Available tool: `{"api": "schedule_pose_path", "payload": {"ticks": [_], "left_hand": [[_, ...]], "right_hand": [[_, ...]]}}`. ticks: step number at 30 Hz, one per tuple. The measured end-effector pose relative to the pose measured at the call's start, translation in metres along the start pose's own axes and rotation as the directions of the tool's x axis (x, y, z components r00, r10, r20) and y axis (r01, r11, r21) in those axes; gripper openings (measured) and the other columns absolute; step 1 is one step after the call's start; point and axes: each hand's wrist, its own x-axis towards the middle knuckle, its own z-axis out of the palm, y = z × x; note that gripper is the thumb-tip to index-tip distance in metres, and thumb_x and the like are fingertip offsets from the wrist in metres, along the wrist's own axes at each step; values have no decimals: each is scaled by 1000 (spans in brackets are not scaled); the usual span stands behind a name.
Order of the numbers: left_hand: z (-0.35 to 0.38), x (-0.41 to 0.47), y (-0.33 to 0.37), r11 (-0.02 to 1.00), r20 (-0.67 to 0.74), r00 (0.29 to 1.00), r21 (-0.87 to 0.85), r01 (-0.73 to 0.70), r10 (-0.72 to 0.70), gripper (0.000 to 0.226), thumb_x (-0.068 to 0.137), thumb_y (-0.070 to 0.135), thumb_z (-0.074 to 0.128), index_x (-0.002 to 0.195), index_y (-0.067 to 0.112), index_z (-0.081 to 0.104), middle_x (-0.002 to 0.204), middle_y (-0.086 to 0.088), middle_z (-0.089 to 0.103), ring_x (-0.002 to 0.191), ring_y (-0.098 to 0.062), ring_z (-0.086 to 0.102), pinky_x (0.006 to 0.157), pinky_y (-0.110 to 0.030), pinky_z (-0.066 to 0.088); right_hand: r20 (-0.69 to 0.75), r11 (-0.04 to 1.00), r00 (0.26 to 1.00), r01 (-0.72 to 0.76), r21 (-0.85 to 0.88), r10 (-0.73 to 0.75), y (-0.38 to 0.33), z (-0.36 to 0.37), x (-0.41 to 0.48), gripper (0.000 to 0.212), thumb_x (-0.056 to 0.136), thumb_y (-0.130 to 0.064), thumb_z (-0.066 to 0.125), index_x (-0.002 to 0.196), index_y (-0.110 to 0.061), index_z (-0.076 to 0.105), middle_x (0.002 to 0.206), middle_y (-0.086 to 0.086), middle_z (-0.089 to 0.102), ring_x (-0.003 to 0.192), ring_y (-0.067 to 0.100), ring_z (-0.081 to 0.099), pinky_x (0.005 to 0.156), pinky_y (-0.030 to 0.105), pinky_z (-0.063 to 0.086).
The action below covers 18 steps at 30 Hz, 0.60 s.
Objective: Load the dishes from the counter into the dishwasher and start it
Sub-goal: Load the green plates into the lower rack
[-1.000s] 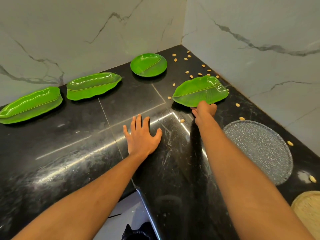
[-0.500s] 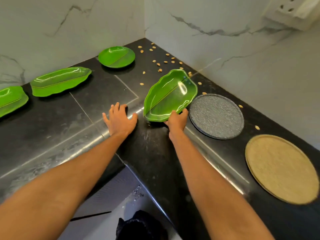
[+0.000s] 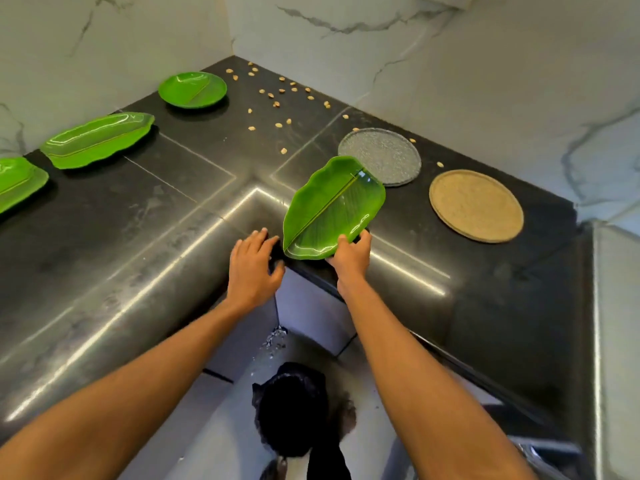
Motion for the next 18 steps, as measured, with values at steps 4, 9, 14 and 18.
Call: {"api": "schedule_pose_path", "payload": {"ticks": [4,9,14,18], "left_hand": [[14,-73,8,993,99,994,-114,-30,42,47,85,49,51,110,14,71,119,-7,66,112,-31,59,100,-44,41],[51,-174,8,968,397,916,-202,150,-59,35,78,41,56,100,20,73,106,-5,69,98,-30,63,81,-41,53],[92,-250,30,887,587,791,-258,384,-171,12,84,16,67,94,16,74,96,-8,75,93,-29,70,84,-39,53],[119,-303,55,873,669,728,-256,415,-150,12,85,16,66,84,27,69,91,-4,75,89,-24,71,85,-38,55]], "right_hand": [[12,999,1000,-10,45,10,4,-35,-50,30,94,-2,50,118,-21,51,95,-3,63,82,14,64,74,47,61],[-8,995,999,38,91,-38,24,-111,-111,34,100,2,47,130,-15,47,88,3,66,64,6,62,51,23,52],[-71,991,990,121,-55,-125,47,-213,-164,33,97,4,53,113,-25,56,98,8,70,82,20,65,77,43,54],[-107,936,971,170,-309,-212,70,-292,-213,31,95,-6,57,111,-33,56,94,-5,72,80,12,69,77,39,57]]}}
